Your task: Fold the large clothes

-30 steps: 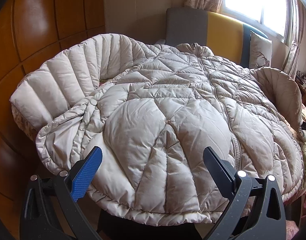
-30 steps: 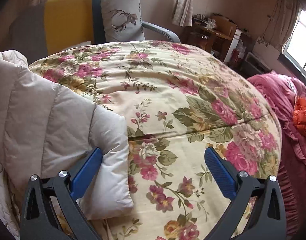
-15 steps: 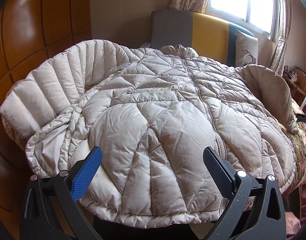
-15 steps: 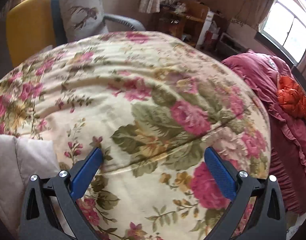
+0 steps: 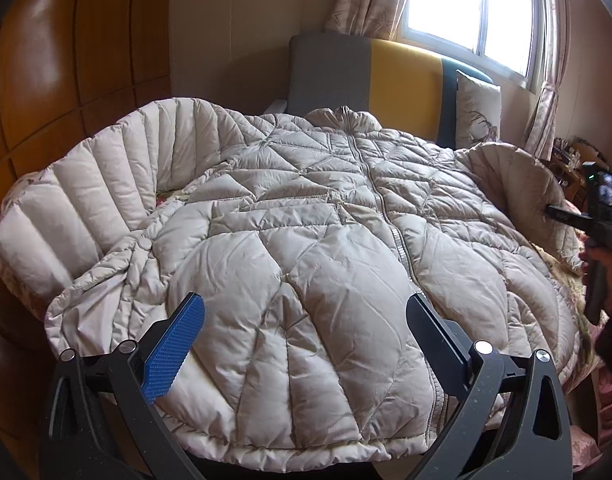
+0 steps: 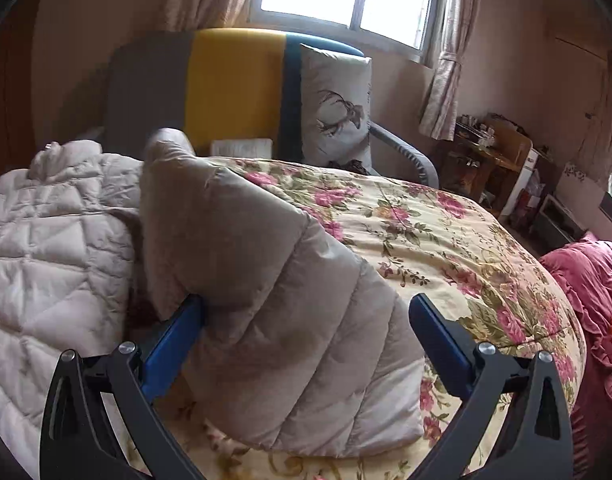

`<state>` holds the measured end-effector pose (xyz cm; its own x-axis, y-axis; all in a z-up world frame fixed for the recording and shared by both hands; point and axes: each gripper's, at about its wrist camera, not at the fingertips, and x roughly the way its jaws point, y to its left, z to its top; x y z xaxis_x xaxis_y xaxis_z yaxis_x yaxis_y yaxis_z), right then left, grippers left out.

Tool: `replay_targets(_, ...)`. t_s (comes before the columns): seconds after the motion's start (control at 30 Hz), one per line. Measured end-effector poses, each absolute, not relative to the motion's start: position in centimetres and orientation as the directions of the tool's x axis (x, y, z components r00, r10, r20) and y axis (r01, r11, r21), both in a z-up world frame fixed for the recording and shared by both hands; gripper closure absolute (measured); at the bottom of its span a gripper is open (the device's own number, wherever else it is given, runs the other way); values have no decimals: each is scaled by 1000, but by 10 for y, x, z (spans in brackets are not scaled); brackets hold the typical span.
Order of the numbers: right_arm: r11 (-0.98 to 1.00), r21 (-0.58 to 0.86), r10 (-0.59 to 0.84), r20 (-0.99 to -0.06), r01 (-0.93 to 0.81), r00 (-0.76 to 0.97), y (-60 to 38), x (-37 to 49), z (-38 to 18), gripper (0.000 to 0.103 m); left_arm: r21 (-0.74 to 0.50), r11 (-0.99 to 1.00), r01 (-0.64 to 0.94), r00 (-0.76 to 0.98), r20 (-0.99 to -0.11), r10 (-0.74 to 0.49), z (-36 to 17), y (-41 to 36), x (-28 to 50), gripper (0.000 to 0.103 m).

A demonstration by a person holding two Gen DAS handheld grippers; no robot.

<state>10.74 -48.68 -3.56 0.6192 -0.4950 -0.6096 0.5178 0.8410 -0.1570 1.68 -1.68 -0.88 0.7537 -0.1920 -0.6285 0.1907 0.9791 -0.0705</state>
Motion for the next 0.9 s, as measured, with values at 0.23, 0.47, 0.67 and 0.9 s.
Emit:
replay_targets(0.23,718,-181,-540,-755,672,373,-591,126,-84,2,-176,967,186,753,-607,-255,-8,3,23,3)
replay_targets(0.47,685,-107,-609,-626,720,487,-544,85,-20,2,-131,980,153,789,-580,-201,3,22,38,3)
replay_targets(0.67,926,95,-208,-679,365,704,-421,113,14,2,-204,979,12,796,-591,-133,9,59,58,3)
replay_targets(0.9,994,61,-19,-722,90,691,-295,148,-35,2,-109,977,-184,801,-593,85,19,110,68,3)
